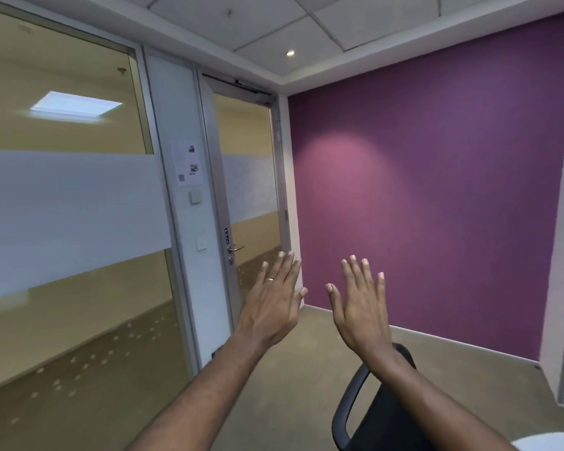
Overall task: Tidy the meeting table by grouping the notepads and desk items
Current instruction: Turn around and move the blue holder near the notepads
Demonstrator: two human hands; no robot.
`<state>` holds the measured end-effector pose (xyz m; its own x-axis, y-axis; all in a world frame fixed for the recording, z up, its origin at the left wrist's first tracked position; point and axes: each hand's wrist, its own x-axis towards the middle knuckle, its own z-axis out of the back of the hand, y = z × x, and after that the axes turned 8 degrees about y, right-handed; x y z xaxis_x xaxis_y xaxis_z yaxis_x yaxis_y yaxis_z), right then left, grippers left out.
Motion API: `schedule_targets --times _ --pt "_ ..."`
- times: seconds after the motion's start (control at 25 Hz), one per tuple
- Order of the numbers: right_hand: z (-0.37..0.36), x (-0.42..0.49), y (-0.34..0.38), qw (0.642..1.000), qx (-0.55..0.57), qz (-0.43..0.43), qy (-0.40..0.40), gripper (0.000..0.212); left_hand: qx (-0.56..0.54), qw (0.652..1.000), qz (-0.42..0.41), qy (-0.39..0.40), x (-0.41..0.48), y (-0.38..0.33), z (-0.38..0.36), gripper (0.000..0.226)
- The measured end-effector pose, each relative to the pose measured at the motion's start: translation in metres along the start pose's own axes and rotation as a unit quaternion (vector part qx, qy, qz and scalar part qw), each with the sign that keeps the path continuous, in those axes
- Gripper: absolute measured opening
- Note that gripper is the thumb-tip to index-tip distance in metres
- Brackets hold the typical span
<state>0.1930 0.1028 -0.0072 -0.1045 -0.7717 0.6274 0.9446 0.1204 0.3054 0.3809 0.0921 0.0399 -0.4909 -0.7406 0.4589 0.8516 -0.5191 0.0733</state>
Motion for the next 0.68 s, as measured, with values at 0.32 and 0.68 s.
schedule_targets --times 0.32,0.68 --pt "-0.120 0.090 0.007 0.999 -0.020 -0.038 -0.003 0.069 -0.005 0.998 -0.050 -0.023 0.103 0.111 -0.101 0.062" --pt "-0.205 0.170 -0.037 0.983 -0.115 -0.144 0.012 0.071 -0.120 0.984 -0.131 -0.016 0.232 0.178 -0.200 0.061"
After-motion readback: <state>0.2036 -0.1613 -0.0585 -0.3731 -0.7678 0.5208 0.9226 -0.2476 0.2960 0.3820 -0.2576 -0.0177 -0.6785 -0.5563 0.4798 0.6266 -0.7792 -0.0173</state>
